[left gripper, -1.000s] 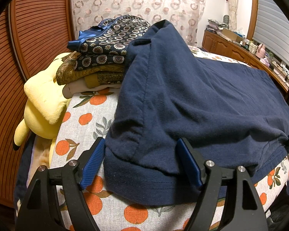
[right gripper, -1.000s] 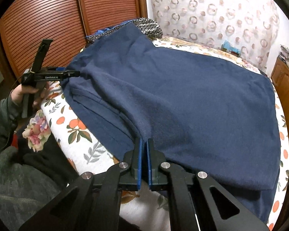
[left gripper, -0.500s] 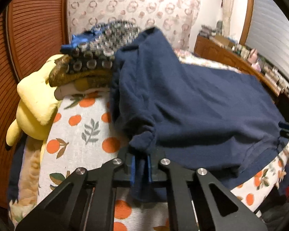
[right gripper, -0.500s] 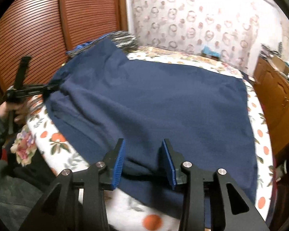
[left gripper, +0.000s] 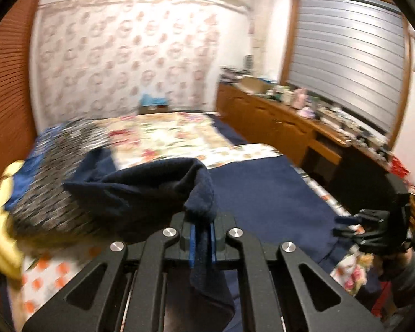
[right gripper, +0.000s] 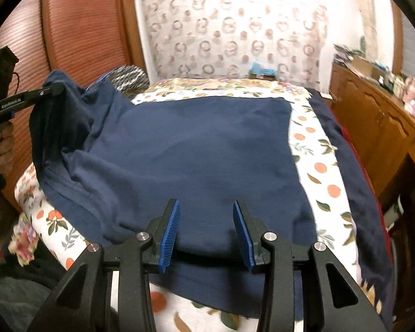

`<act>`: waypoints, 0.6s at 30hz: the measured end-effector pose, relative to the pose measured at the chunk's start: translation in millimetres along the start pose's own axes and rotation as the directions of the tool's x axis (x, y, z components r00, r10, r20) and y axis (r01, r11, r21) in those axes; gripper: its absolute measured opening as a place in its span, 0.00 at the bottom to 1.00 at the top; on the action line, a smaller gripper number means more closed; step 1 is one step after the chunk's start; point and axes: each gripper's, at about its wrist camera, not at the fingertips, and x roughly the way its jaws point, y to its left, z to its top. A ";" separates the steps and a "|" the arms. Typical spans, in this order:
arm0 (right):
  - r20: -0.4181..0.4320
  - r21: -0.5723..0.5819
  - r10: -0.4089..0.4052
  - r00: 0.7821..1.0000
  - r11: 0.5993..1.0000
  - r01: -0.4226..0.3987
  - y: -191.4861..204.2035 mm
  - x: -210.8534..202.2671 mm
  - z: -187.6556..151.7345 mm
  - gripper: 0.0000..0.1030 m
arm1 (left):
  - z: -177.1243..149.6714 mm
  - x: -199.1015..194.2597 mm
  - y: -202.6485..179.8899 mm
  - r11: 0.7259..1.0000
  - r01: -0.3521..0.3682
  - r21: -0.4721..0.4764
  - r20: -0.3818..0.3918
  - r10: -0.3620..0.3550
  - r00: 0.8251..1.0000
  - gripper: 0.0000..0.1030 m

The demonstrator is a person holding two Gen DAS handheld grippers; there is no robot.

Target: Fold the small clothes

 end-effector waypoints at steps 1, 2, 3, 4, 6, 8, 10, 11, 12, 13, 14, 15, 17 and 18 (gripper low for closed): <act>0.002 0.010 -0.003 1.000 1.000 0.003 -2.6 -2.0 -0.9 0.40 | 5.2 4.8 -5.4 1.000 0.023 0.003 -0.005 -0.023 1.000 0.08; 0.004 0.017 -0.009 1.000 1.000 0.008 -5.9 -5.0 -2.2 0.40 | 11.9 13.1 -15.0 0.999 0.049 0.011 -0.014 -0.049 0.999 0.08; 0.005 0.018 -0.014 1.000 1.000 0.014 -7.7 -6.3 -3.2 0.40 | 17.7 21.2 -26.7 0.997 0.072 0.023 -0.024 -0.072 0.997 0.08; 0.003 0.019 -0.022 1.000 1.000 0.022 -10.1 -8.2 -5.9 0.40 | 22.7 28.2 -39.0 0.995 0.094 0.040 -0.032 -0.093 0.995 0.08; 0.000 0.022 -0.039 0.999 0.999 0.039 -13.8 -12.2 -9.0 0.40 | 30.7 38.2 -57.3 0.989 0.129 0.067 -0.046 -0.126 0.991 0.08; -0.001 0.028 -0.052 0.999 0.998 0.052 -17.4 -15.7 -11.5 0.40 | 39.7 43.5 -76.8 0.983 0.156 0.095 -0.052 -0.151 0.987 0.08; 0.003 0.039 -0.065 0.998 0.997 0.065 -20.7 -21.7 -7.8 0.40 | 51.3 46.7 -100.1 0.973 0.195 0.119 -0.059 -0.190 0.980 0.08; 0.007 0.048 -0.070 0.998 0.996 0.069 -22.8 -25.7 -8.1 0.40 | 55.1 47.0 -107.5 0.969 0.212 0.126 -0.062 -0.205 0.977 0.08; 0.012 0.057 -0.070 0.997 0.996 0.069 -25.1 -29.4 -7.9 0.40 | 60.0 45.2 -117.6 0.963 0.233 0.132 -0.067 -0.226 0.972 0.08; 0.015 0.066 -0.070 0.997 0.995 0.069 -26.7 -32.2 -8.2 0.40 | 61.9 43.9 -123.8 0.959 0.248 0.134 -0.072 -0.240 0.968 0.08; 0.016 0.072 -0.070 0.997 0.995 0.069 -27.7 -34.7 -9.1 0.40 | 62.5 43.5 -128.2 0.955 0.264 0.132 -0.085 -0.254 0.963 0.08; 0.015 0.073 -0.071 0.997 0.995 0.069 -30.5 -35.5 -8.8 0.40 | 61.4 45.3 -133.4 0.951 0.281 0.131 -0.108 -0.268 0.957 0.08; 0.011 0.072 -0.071 0.997 0.995 0.070 -30.4 -36.6 -10.4 0.40 | 53.4 52.4 -135.6 0.944 0.295 0.147 -0.163 -0.271 0.949 0.15; 0.009 0.072 -0.068 0.998 0.995 0.067 -33.8 -35.6 -9.7 0.40 | 47.9 57.0 -137.7 0.946 0.277 0.167 -0.181 -0.246 0.952 0.18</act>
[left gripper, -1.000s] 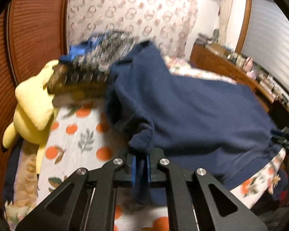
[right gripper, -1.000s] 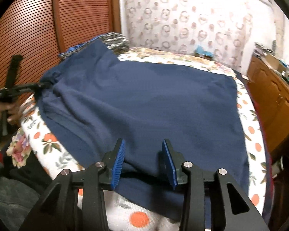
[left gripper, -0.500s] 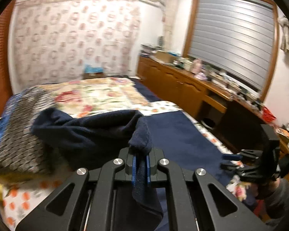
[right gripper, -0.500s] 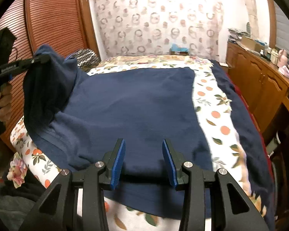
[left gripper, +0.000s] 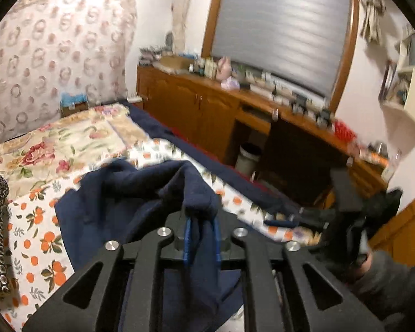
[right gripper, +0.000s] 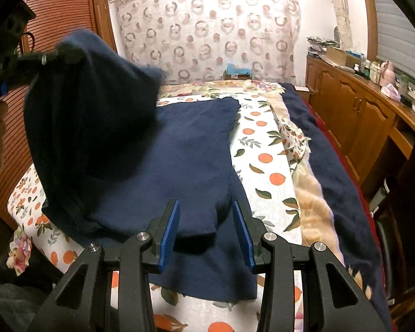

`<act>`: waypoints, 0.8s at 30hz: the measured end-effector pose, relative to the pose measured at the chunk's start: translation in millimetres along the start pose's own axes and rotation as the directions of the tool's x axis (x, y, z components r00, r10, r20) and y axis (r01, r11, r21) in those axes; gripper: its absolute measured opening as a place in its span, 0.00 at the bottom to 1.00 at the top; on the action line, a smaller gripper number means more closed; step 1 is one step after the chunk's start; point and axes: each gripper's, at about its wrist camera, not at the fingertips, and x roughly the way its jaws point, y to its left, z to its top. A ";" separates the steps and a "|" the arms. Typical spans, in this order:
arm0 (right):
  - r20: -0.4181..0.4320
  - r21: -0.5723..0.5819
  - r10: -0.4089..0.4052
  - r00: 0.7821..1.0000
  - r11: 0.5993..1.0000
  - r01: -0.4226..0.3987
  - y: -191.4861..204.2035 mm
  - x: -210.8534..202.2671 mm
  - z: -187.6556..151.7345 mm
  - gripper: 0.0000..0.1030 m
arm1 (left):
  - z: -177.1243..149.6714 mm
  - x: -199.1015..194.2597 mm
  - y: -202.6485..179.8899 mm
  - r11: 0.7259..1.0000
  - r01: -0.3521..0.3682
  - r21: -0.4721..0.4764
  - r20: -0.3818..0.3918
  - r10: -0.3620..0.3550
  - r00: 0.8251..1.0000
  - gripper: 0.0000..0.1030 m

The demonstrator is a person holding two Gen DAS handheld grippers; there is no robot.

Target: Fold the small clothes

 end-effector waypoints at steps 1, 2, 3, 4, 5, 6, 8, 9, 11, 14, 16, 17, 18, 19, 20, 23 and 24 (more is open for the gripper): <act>-0.003 -0.001 0.002 1.000 1.000 -0.002 0.5 0.0 -0.8 0.40 | -6.4 5.0 1.2 0.999 -0.043 0.020 -0.020 0.044 0.999 0.25; -0.004 -0.002 0.002 1.000 1.000 -0.002 1.3 0.7 -0.7 0.40 | -10.8 6.7 2.5 0.998 -0.060 0.030 -0.031 0.061 0.998 0.29; -0.006 -0.003 0.002 1.000 1.000 -0.002 1.3 2.1 -0.7 0.40 | -15.6 11.3 6.8 0.997 -0.066 0.037 -0.055 0.068 0.996 0.36; -0.007 -0.003 0.002 1.000 1.000 -0.002 -0.5 5.3 0.7 0.40 | -20.8 12.8 13.6 0.998 -0.058 0.032 -0.076 0.060 0.995 0.42; -0.008 -0.002 0.002 1.000 1.000 -0.002 -2.4 8.3 2.0 0.40 | -22.5 13.6 16.9 0.998 -0.057 0.025 -0.081 0.059 0.995 0.45; -0.009 -0.002 0.004 1.000 1.000 -0.004 -2.6 10.1 3.3 0.40 | -25.5 12.9 22.7 0.998 -0.059 0.014 -0.087 0.060 0.994 0.45; -0.009 -0.006 0.009 1.000 1.000 -0.009 -1.0 13.3 6.3 0.40 | -34.5 8.7 33.9 0.998 -0.064 -0.009 -0.093 0.062 0.994 0.50; -0.007 -0.009 0.010 1.000 1.000 -0.010 -0.8 14.8 7.2 0.40 | -38.7 5.6 38.7 0.997 -0.074 -0.018 -0.090 0.072 0.993 0.52; -0.003 -0.014 0.018 1.000 1.000 -0.018 2.0 17.2 11.1 0.40 | -49.4 1.8 44.6 0.994 -0.108 -0.031 -0.085 0.105 0.991 0.53; 0.001 -0.030 0.028 1.000 0.999 -0.028 7.9 24.2 17.1 0.40 | -66.0 -5.8 63.9 0.987 -0.143 -0.079 -0.084 0.137 0.987 0.53; -0.002 -0.049 0.035 0.999 0.998 -0.035 13.0 30.1 20.6 0.40 | -75.2 -10.0 73.9 0.982 -0.160 -0.102 -0.083 0.152 0.985 0.53; -0.006 -0.060 0.036 0.999 0.998 -0.036 15.5 34.7 22.0 0.40 | -80.3 -12.6 78.7 0.978 -0.173 -0.115 -0.083 0.164 0.983 0.53; -0.012 -0.071 0.035 0.999 0.997 -0.036 18.2 39.1 23.0 0.40 | -85.9 -15.6 83.5 0.973 -0.190 -0.127 -0.083 0.181 0.980 0.53; -0.024 -0.085 0.031 0.999 0.996 -0.032 20.6 44.7 24.0 0.40 | -90.3 -17.4 87.4 0.970 -0.202 -0.138 -0.082 0.192 0.978 0.53; -0.037 -0.100 0.023 0.999 0.995 -0.027 23.0 50.5 24.5 0.40 | -94.8 -19.9 90.9 0.966 -0.212 -0.150 -0.081 0.201 0.976 0.53; -0.076 -0.146 -0.007 0.997 0.989 -0.004 28.0 67.7 23.7 0.40 | -107.9 -28.7 100.9 0.951 -0.246 -0.189 -0.073 0.236 0.969 0.53; -0.089 -0.157 -0.017 0.996 0.988 0.003 29.1 71.8 23.4 0.40 | -110.7 -30.3 102.5 0.945 -0.266 -0.191 -0.070 0.257 0.964 0.53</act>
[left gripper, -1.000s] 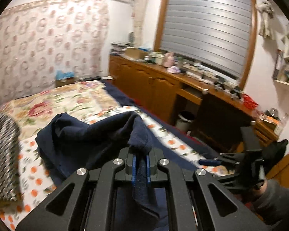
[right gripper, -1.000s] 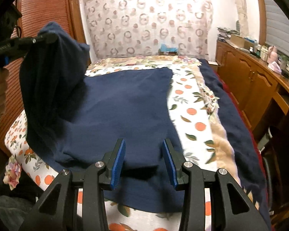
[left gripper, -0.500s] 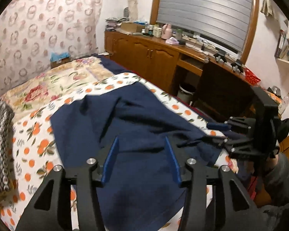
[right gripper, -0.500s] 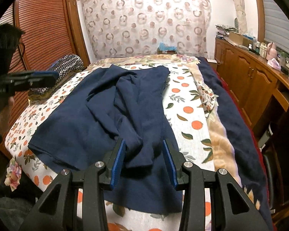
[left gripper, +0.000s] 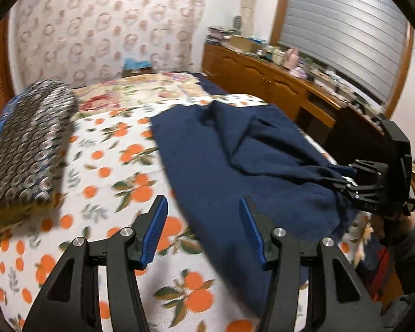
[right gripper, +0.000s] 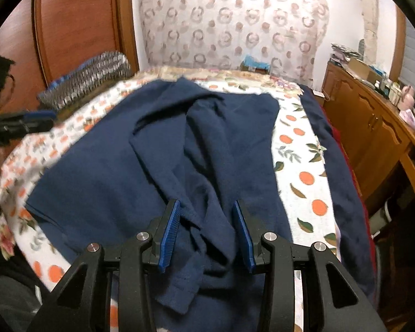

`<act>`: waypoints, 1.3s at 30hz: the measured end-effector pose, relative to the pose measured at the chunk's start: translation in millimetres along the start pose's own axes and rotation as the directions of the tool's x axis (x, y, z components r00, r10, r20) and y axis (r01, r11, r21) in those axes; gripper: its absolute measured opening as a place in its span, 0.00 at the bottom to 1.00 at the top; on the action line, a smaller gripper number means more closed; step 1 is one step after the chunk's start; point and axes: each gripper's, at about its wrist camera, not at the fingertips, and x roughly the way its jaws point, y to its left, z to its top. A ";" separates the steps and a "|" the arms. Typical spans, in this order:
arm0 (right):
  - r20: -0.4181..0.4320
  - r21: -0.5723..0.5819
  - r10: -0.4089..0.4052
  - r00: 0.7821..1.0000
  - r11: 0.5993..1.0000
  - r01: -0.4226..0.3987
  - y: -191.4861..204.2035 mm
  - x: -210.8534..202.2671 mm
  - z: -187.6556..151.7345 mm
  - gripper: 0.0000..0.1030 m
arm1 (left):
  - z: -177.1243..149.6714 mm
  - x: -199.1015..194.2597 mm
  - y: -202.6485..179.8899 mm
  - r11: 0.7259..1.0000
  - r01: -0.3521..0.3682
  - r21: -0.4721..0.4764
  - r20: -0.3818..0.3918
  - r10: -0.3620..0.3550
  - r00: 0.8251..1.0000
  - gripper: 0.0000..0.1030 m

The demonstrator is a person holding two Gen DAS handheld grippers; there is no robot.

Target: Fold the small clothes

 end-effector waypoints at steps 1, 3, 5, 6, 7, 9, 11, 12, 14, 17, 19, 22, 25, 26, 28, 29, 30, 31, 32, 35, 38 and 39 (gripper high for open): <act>-0.018 -0.008 -0.015 1.000 1.000 0.015 0.7 5.5 0.6 0.40 | -2.7 -1.3 1.4 1.000 -0.012 -0.002 0.008 0.012 1.000 0.53; -0.035 -0.005 -0.023 0.999 1.000 0.023 -0.8 12.0 2.1 0.40 | -7.1 -2.6 4.7 1.000 -0.022 -0.015 0.020 0.022 1.000 0.53; -0.036 -0.006 -0.022 0.999 1.000 0.022 -2.3 11.9 4.3 0.36 | -10.6 -2.6 10.0 0.999 -0.025 -0.030 0.026 0.026 0.999 0.53; -0.035 -0.010 -0.018 0.999 1.000 0.018 -1.8 10.4 5.3 0.30 | -12.1 -2.9 10.8 0.999 -0.027 -0.037 0.030 0.028 0.999 0.53; -0.032 -0.015 -0.009 0.999 1.000 0.008 -1.8 9.4 6.2 0.21 | -14.0 -3.1 12.6 0.999 -0.029 -0.042 0.034 0.030 0.999 0.53; -0.007 -0.024 -0.017 1.000 1.000 0.017 0.9 2.8 6.2 0.11 | -16.1 -2.7 14.5 0.998 -0.041 -0.051 0.047 0.044 0.998 0.53; 0.045 -0.005 -0.042 0.998 0.999 0.042 4.0 -7.8 7.5 0.08 | -17.9 -3.2 16.2 0.996 -0.056 -0.062 0.057 0.060 0.997 0.53; 0.071 0.007 -0.046 0.996 0.999 0.046 3.1 -14.0 7.4 0.08 | -18.0 -3.0 17.1 0.996 -0.055 -0.070 0.060 0.060 0.996 0.53; 0.136 0.023 -0.063 0.989 0.998 0.061 1.8 -32.2 9.4 0.07 | -18.4 -2.2 17.3 0.996 -0.052 -0.074 0.059 0.056 0.997 0.53; 0.196 0.049 -0.079 0.977 0.996 0.071 -7.3 -53.7 8.5 0.07 | -17.2 -2.4 13.7 0.996 -0.061 -0.062 0.058 0.064 0.996 0.53; 0.188 0.063 -0.091 0.978 0.995 0.080 -15.2 -52.6 6.3 0.07 | -16.0 -3.3 11.3 0.997 -0.062 -0.056 0.065 0.066 0.996 0.53; 0.131 0.036 -0.134 0.982 0.991 0.131 -16.9 -41.0 4.8 0.13 | -13.7 -4.6 8.5 0.996 -0.072 -0.049 0.077 0.075 0.994 0.53; 0.123 0.021 -0.145 0.982 0.989 0.143 -20.1 -39.6 5.8 0.31 | -13.3 -7.4 7.5 0.995 -0.087 -0.047 0.089 0.090 0.992 0.53; 0.125 0.018 -0.149 0.981 0.989 0.148 -19.8 -42.9 7.2 0.32 | -13.2 -8.2 7.4 0.995 -0.089 -0.047 0.091 0.093 0.991 0.53; 0.132 0.010 -0.151 0.980 0.989 0.151 -14.2 -47.7 15.7 0.34 | -13.3 -10.0 6.6 0.995 -0.088 -0.047 0.098 0.092 0.991 0.53; 0.137 0.008 -0.146 0.980 0.989 0.146 -13.2 -49.7 18.8 0.36 | -13.2 -10.5 6.8 0.995 -0.087 -0.047 0.101 0.091 0.991 0.53; 0.142 0.008 -0.138 0.980 0.990 0.138 -11.6 -51.3 21.0 0.36 | -13.8 -10.6 6.7 0.995 -0.086 -0.048 0.102 0.091 0.991 0.53; 0.148 0.008 -0.125 0.981 0.992 0.126 -10.3 -51.6 24.1 0.37 | -13.9 -10.5 6.6 0.995 -0.089 -0.048 0.100 0.094 0.991 0.53; 0.153 0.002 -0.103 0.983 0.995 0.103 -8.5 -50.4 27.5 0.38 | -13.8 -10.8 6.5 0.995 -0.092 -0.049 0.099 0.096 0.990 0.53; 0.163 -0.020 -0.055 0.985 0.998 0.059 -1.7 -48.1 38.8 0.39 | -14.5 -11.5 7.3 0.994 -0.089 -0.057 0.101 0.094 0.990 0.53; 0.166 -0.052 -0.017 0.986 0.998 0.026 10.4 -41.3 53.6 0.41 | -15.8 -10.9 8.0 0.994 -0.090 -0.061 0.097 0.095 0.991 0.53; 0.159 -0.067 -0.001 0.987 0.998 0.012 15.1 -36.1 59.9 0.41 | -16.1 -11.0 7.9 0.994 -0.091 -0.061 0.098 0.096 0.991 0.53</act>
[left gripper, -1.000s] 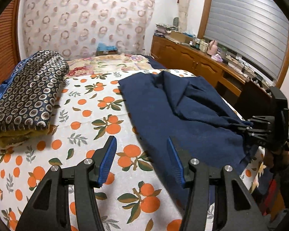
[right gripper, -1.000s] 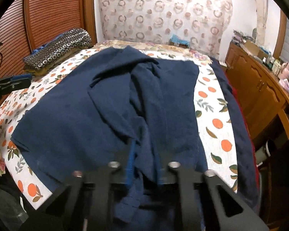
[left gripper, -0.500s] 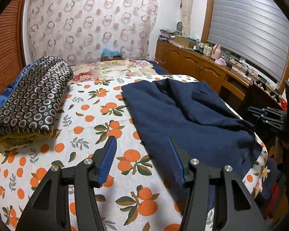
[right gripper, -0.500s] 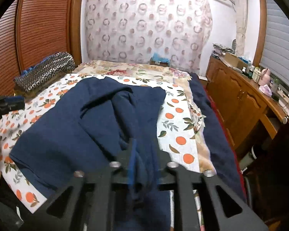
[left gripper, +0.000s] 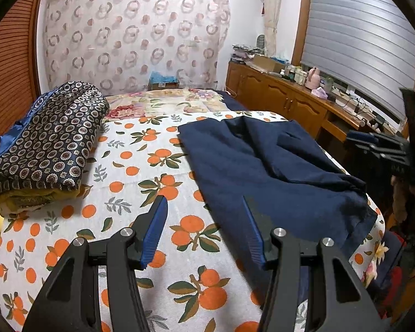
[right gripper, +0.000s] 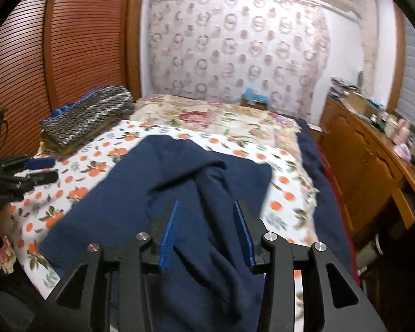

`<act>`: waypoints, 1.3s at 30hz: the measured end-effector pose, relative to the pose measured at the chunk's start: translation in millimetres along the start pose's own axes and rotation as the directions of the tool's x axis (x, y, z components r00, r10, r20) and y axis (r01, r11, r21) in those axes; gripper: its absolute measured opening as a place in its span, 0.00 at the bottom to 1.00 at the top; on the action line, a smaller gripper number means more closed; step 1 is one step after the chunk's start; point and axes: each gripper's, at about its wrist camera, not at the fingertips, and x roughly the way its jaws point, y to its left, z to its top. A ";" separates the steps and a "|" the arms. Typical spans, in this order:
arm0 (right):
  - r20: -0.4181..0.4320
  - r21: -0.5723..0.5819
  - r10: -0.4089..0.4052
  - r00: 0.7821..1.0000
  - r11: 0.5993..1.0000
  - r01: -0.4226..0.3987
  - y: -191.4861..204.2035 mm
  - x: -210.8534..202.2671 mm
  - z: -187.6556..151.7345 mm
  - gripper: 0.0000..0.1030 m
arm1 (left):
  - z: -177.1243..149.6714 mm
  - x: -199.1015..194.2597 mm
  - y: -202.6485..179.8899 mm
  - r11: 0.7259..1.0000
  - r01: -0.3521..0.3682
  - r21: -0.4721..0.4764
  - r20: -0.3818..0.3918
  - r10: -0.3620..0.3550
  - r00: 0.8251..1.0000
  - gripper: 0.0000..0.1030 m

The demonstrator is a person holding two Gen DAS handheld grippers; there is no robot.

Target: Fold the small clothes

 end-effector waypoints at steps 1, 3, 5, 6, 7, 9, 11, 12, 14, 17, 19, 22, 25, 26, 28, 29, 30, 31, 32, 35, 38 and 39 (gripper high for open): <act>-0.010 -0.008 0.016 1.000 1.000 -0.016 3.1 7.8 5.1 0.41 | -0.3 -0.4 0.0 1.000 -0.001 0.000 0.000 0.001 1.000 0.53; -0.030 -0.006 0.047 0.998 0.999 -0.047 2.2 25.0 12.6 0.41 | -0.9 -0.8 -0.1 1.000 0.002 -0.001 0.001 -0.002 1.000 0.53; -0.070 0.019 0.068 0.995 0.998 -0.067 1.9 45.4 22.0 0.41 | -1.9 -0.8 -0.2 1.000 0.003 0.001 0.000 -0.003 1.000 0.53; -0.086 0.033 0.080 0.993 0.996 -0.078 0.7 54.3 25.1 0.41 | -2.5 -0.8 -0.3 1.000 0.003 0.001 0.000 -0.003 1.000 0.53; -0.100 0.048 0.095 0.991 0.995 -0.090 -3.5 61.0 26.6 0.41 | -2.9 -0.6 -0.2 1.000 0.003 0.001 -0.001 -0.003 1.000 0.53; -0.136 0.086 0.121 0.983 0.990 -0.110 -8.0 76.8 31.0 0.41 | -3.5 -1.0 -0.9 1.000 0.005 -0.001 -0.004 -0.005 1.000 0.53; -0.172 0.126 0.138 0.975 0.985 -0.117 -12.9 95.0 35.0 0.41 | -4.8 -1.7 -1.5 1.000 0.006 0.001 -0.004 -0.006 1.000 0.53; -0.189 0.142 0.148 0.971 0.982 -0.122 -13.9 104.2 37.2 0.41 | -5.2 -1.6 -1.6 1.000 0.006 0.003 -0.004 -0.006 1.000 0.53; -0.222 0.179 0.171 0.960 0.975 -0.132 -19.2 120.6 38.2 0.41 | -5.9 -1.1 -1.5 1.000 0.009 0.001 -0.005 -0.009 1.000 0.53; -0.251 0.226 0.200 0.947 0.963 -0.144 -23.4 136.9 40.3 0.41 | -7.4 0.6 -0.9 1.000 0.009 0.001 -0.010 -0.009 1.000 0.53; -0.231 0.255 0.226 0.946 0.953 -0.165 -27.1 143.0 45.3 0.41 | -9.1 2.9 -0.7 1.000 0.009 0.004 -0.021 -0.008 1.000 0.53; -0.192 0.322 0.274 0.942 0.925 -0.203 -38.4 144.5 46.9 0.26 | -11.6 5.9 0.6 1.000 0.008 0.007 -0.033 -0.007 0.999 0.53; -0.166 0.311 0.271 0.948 0.927 -0.210 -44.4 138.5 49.5 0.03 | -13.2 7.7 1.5 1.000 0.006 0.009 -0.041 -0.006 0.999 0.53; -0.138 0.304 0.265 0.954 0.928 -0.214 -45.9 133.1 52.6 0.03 | -13.4 7.8 1.5 1.000 0.006 0.010 -0.041 -0.006 0.999 0.53; -0.065 0.303 0.251 0.966 0.927 -0.221 -54.4 117.9 60.1 0.02 | -13.6 7.9 1.8 1.000 0.009 0.010 -0.043 -0.008 0.999 0.53; -0.037 0.311 0.213 0.976 0.931 -0.191 -63.8 107.6 66.4 0.02 | -13.6 8.3 2.0 1.000 0.011 0.010 -0.047 -0.011 0.999 0.53; -0.016 0.322 0.191 0.981 0.930 -0.176 -72.9 100.4 71.5 0.02 | -13.9 8.7 2.1 1.000 0.014 0.010 -0.050 -0.014 0.999 0.53; -0.001 0.334 0.175 0.985 0.928 -0.164 -82.5 94.8 76.6 0.02 | -14.0 8.9 2.0 1.000 0.016 0.011 -0.050 -0.015 0.999 0.53; 0.008 0.344 0.146 0.989 0.929 -0.139 -93.5 90.1 83.1 0.02 | -14.3 9.2 1.9 1.000 0.016 0.011 -0.052 -0.016 0.999 0.53; -0.016 0.324 0.030 0.999 0.946 -0.023 -119.2 87.9 100.1 0.02 | -15.5 10.8 0.4 1.000 0.019 0.016 -0.059 -0.018 0.998 0.53; -0.131 0.201 -0.037 0.991 0.978 0.063 -118.2 105.7 103.8 0.11 | -16.3 11.9 -2.8 0.999 0.027 0.022 -0.065 -0.025 0.998 0.53; -0.170 0.159 -0.098 0.981 0.979 0.126 -116.9 110.8 101.6 0.17 | -16.5 12.5 -4.8 0.999 0.028 0.028 -0.067 -0.026 0.997 0.53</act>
